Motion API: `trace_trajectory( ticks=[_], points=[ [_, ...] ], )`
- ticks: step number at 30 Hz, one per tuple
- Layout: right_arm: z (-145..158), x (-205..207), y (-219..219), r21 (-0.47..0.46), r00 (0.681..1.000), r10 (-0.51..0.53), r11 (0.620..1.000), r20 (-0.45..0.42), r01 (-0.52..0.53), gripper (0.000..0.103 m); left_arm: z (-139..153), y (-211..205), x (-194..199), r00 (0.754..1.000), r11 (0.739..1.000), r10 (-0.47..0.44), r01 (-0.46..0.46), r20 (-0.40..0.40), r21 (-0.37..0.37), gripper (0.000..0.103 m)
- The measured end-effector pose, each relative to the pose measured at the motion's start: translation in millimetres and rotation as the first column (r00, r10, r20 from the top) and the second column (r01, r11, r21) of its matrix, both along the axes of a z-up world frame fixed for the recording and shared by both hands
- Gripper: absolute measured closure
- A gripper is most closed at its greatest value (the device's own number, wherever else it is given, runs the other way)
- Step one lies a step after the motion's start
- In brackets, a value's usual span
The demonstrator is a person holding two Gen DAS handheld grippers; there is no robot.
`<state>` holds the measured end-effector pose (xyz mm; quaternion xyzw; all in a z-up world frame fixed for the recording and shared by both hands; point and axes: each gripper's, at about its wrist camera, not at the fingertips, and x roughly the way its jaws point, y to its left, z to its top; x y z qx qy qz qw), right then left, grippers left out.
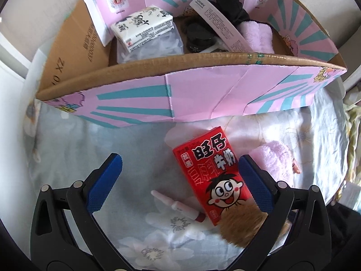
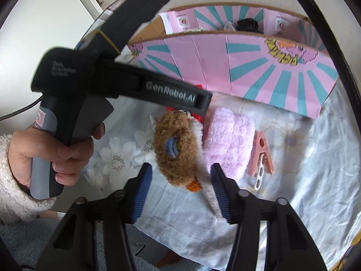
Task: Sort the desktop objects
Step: 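Grasp the red milk carton with the left tool while the right tool grasps the brown plush, then lift the milk carton and brown plush up over the cardboard box with both tools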
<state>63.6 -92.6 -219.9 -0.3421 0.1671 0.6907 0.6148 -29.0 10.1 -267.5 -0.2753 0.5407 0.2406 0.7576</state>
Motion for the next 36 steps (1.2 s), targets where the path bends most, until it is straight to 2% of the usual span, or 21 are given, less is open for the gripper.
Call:
trace_trajectory(
  ticks=[10, 12, 13, 17, 23, 27, 31, 36],
  points=[
    [-3.3, 3.4, 0.1, -0.006, 1.0, 0.02, 1.0, 0.01, -0.02, 0.062, -15.8, -3.9, 8.3, 1.0, 1.0, -0.021, 0.02, -0.024, -0.024, 0.002],
    [-5.8, 1.2, 0.4, -0.011, 0.999, 0.029, 1.0, 0.027, -0.028, 0.062, -18.8, -3.5, 8.5, 1.0, 0.999, -0.02, 0.019, -0.017, -0.045, 0.008],
    [-7.0, -0.2, 0.3, -0.013, 0.999, 0.034, 0.999, 0.036, -0.034, 0.062, -19.8, -3.1, 8.4, 1.0, 0.998, -0.019, 0.018, -0.015, -0.053, 0.015],
    [-12.9, -4.6, 2.6, -0.024, 0.996, 0.054, 0.998, 0.071, -0.052, 0.062, -19.5, -3.0, 8.0, 0.999, 1.0, -0.014, 0.014, -0.037, -0.007, 0.033],
    [-16.4, -3.9, 4.7, -0.029, 0.994, 0.071, 0.997, 0.078, -0.068, 0.074, -19.2, 3.4, 3.1, 1.0, 1.0, -0.001, 0.001, -0.026, -0.003, 0.039],
    [-14.3, 0.4, -0.7, -0.022, 0.996, 0.081, 0.997, 0.034, -0.08, 0.076, -15.1, 10.1, -1.5, 1.0, 1.0, 0.02, -0.02, -0.004, -0.015, 0.044],
    [-11.8, 6.5, -4.2, -0.024, 0.996, 0.085, 0.996, -0.019, -0.085, 0.077, -0.8, 9.8, -3.1, 1.0, 0.999, 0.006, -0.007, 0.027, 0.042, 0.048],
    [-5.6, 13.3, -7.6, -0.008, 0.994, 0.088, 0.996, -0.065, -0.089, 0.077, 8.9, 13.4, -5.3, 0.998, 0.999, 0.012, -0.014, 0.054, 0.04, 0.049]
  ],
)
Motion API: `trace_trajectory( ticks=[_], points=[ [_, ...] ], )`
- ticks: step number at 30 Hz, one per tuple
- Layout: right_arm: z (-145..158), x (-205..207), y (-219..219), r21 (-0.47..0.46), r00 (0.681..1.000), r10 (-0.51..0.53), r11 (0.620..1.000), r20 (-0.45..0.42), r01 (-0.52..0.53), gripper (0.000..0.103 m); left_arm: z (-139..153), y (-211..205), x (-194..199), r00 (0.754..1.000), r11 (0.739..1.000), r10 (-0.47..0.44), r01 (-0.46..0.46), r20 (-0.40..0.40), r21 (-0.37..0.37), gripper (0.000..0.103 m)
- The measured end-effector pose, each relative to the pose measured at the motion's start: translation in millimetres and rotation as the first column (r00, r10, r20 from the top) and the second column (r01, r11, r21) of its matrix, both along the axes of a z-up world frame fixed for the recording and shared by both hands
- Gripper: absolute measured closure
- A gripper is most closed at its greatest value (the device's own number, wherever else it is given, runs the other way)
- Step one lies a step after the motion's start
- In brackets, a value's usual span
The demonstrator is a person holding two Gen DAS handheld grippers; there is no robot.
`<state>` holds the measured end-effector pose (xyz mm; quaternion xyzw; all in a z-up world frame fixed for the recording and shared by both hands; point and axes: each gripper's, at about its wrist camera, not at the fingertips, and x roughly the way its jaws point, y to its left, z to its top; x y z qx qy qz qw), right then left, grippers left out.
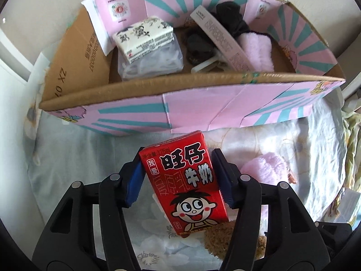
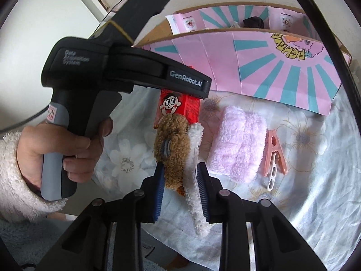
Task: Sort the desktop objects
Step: 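Lift the milk carton and brown plush up over the cardboard box with both tools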
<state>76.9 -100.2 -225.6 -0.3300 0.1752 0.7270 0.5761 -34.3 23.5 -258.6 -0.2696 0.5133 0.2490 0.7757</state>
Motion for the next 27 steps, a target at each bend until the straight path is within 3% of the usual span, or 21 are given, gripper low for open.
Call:
trace_trajectory(
  ticks=[10, 17, 27],
  points=[
    [8.0, 6.7, -27.8, 0.038, 0.999, -0.008, 0.999, -0.05, 0.01, 0.078, 26.9, 19.3, -18.4, 0.997, 0.999, 0.049, -0.049, 0.062, -0.01, 0.052],
    [41.4, 18.6, -22.9, 0.086, 0.995, -0.033, 0.995, -0.09, 0.041, 0.078, 50.3, -6.3, -17.8, 0.991, 0.996, 0.091, -0.09, 0.103, -0.01, 0.052],
    [92.4, 21.6, -36.1, 0.199, 0.996, -0.04, 0.978, -0.086, 0.056, 0.078, 83.2, -0.8, -33.4, 0.982, 0.993, 0.113, -0.117, 0.148, 0.021, 0.052]
  ],
)
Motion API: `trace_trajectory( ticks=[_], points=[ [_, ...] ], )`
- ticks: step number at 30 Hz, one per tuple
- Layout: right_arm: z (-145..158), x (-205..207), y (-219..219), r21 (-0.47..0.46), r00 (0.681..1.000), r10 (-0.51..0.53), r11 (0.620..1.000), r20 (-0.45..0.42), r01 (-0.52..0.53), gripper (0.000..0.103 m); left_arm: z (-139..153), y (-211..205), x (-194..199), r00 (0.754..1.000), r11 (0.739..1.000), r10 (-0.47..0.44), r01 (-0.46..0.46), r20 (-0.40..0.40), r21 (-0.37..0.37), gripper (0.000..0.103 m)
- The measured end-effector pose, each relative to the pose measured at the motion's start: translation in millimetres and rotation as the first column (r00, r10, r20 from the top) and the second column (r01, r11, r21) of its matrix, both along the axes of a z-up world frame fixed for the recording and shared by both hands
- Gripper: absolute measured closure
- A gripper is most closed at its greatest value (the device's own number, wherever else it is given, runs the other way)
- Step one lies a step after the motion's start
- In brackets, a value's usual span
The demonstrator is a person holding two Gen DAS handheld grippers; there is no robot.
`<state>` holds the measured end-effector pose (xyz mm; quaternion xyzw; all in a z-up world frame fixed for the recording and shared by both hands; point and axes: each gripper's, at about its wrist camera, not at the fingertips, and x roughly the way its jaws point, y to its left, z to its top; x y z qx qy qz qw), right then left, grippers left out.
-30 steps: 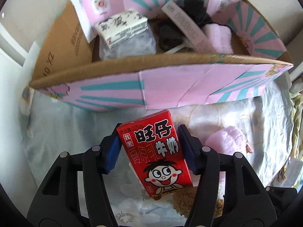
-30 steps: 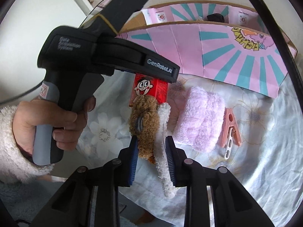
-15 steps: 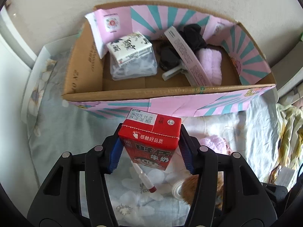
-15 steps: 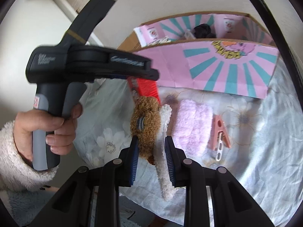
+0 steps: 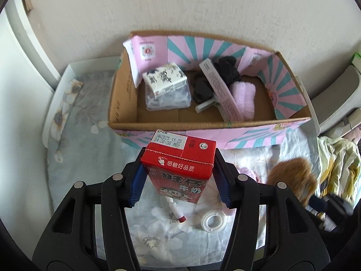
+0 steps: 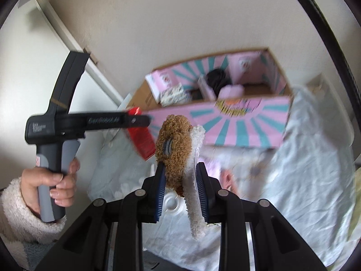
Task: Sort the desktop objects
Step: 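Lift the milk carton and brown plush up over the cardboard box with both tools, then open both tools to release the milk carton and plush into the box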
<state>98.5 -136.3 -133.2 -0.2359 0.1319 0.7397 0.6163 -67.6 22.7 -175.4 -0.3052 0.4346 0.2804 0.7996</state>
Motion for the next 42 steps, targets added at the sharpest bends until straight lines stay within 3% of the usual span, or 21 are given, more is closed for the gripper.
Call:
trace_trajectory(
  ticks=[12, 18, 28, 40, 42],
  points=[
    [83.1, 13.0, 25.8, 0.133, 0.998, -0.022, 0.991, 0.064, 0.013, 0.078, 35.9, 29.8, 8.7, 0.999, 0.998, 0.014, -0.017, 0.044, 0.066, 0.052],
    [103.2, 5.7, 50.0, 0.139, 0.995, -0.034, 0.99, 0.097, 0.02, 0.078, 42.6, 44.7, 20.2, 0.999, 0.997, 0.002, -0.006, 0.052, 0.078, 0.053],
    [107.6, -7.6, 94.0, 0.096, 0.993, -0.013, 0.995, 0.115, 0.002, 0.078, 49.5, 73.0, 47.0, 0.998, 0.997, -0.027, 0.022, 0.063, 0.078, 0.054],
    [88.7, 1.4, 131.7, 0.013, 0.993, -0.062, 0.998, 0.104, 0.06, 0.078, 19.7, 88.0, 71.9, 0.996, 0.997, -0.072, 0.071, 0.055, 0.023, 0.053],
    [86.3, 5.2, 139.4, -0.012, 0.991, -0.084, 0.996, 0.1, 0.086, 0.076, 13.1, 90.5, 76.1, 0.992, 0.995, -0.095, 0.097, 0.083, -0.024, 0.037]
  ],
)
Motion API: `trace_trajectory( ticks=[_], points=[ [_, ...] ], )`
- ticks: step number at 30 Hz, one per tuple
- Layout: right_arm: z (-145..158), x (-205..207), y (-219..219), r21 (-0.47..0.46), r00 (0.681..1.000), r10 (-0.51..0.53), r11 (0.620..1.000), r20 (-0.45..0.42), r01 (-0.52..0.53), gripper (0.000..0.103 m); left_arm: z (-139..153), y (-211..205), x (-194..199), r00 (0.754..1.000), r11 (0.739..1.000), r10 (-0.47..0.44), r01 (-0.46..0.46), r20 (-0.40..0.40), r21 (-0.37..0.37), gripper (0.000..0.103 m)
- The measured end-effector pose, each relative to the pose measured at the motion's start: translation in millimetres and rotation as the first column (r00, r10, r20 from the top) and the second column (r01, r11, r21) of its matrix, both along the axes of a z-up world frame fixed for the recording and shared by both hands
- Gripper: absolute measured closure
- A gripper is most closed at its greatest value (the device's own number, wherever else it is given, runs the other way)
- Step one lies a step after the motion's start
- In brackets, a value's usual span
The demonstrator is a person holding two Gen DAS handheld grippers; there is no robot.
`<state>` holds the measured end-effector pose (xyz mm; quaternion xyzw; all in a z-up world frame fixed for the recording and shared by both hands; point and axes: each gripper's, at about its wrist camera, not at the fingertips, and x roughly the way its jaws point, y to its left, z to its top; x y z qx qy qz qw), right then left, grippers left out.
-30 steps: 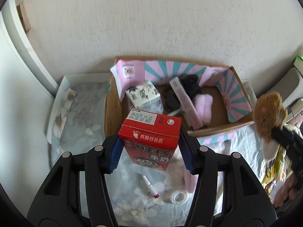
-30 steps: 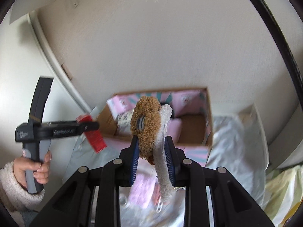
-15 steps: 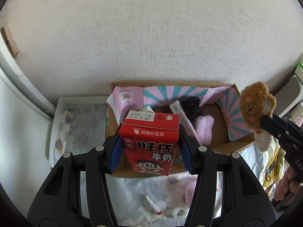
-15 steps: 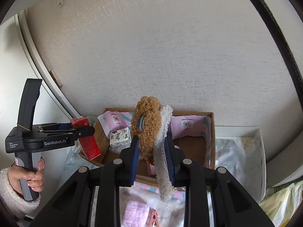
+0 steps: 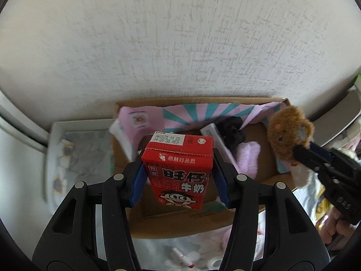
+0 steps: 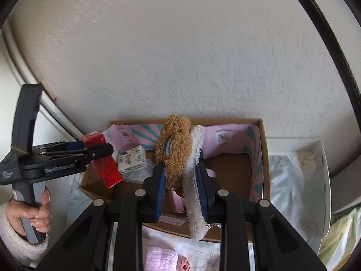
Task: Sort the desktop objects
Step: 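Open both tools to release the milk carton and plush into the box, then move both tools back toward the tape roll and pink items on the bed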
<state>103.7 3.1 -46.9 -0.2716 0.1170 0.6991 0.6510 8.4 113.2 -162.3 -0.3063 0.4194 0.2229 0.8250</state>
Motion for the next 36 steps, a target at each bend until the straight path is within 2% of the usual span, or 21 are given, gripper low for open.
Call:
trace_trajectory(
  ticks=[1, 2, 4, 6, 8, 10, 14, 19, 26, 36],
  points=[
    [-1.6, 2.5, 4.7, -0.018, 1.0, -0.013, 1.0, -0.007, 0.013, 0.071, -1.8, 0.7, 3.1, 1.0, 1.0, -0.006, 0.006, -0.005, -0.007, 0.017],
    [-3.1, 5.5, 9.6, -0.04, 0.999, -0.026, 0.999, -0.019, 0.025, 0.068, -2.5, 1.0, 5.5, 1.0, 1.0, -0.006, 0.007, -0.021, 0.006, 0.004],
    [-3.5, 11.7, 15.7, -0.061, 0.997, -0.06, 0.996, -0.038, 0.058, 0.058, 2.9, -0.5, 6.7, 0.998, 0.997, 0.0, 0.004, -0.055, 0.074, 0.003],
    [1.1, 16.1, 13.1, -0.041, 0.994, -0.099, 0.994, -0.04, 0.098, 0.054, 10.8, -0.5, 1.3, 0.997, 0.99, 0.025, -0.015, -0.072, 0.139, 0.003],
    [5.6, 18.1, 5.2, -0.012, 0.994, -0.104, 0.995, -0.043, 0.104, 0.039, 15.1, 0.0, -6.6, 0.996, 0.987, 0.039, -0.027, -0.075, 0.158, 0.002],
    [8.7, 19.0, -4.7, 0.02, 0.995, -0.091, 0.996, -0.037, 0.092, 0.031, 17.3, -0.6, -14.6, 0.997, 0.987, 0.043, -0.032, -0.065, 0.158, 0.002],
    [6.1, 17.6, -18.6, 0.045, 0.996, -0.093, 0.995, -0.005, 0.093, 0.03, 18.4, -4.6, -25.8, 0.997, 0.988, 0.044, -0.034, -0.062, 0.153, 0.002],
    [-2.1, 19.4, -24.3, 0.037, 0.996, -0.08, 0.996, -0.024, 0.081, 0.03, 21.6, -11.6, -24.3, 0.997, 0.986, 0.036, -0.023, -0.072, 0.165, 0.002],
    [4.9, 8.7, -31.6, 0.051, 0.999, -0.045, 0.998, -0.007, 0.045, 0.03, 30.7, -29.2, -27.5, 0.997, 0.979, -0.002, 0.018, -0.077, 0.201, 0.002],
    [7.3, 4.8, -57.6, 0.079, 1.0, -0.022, 0.997, 0.007, 0.022, 0.03, 40.6, -49.5, -39.8, 0.998, 0.977, -0.031, 0.043, -0.06, 0.211, 0.002]
  ],
)
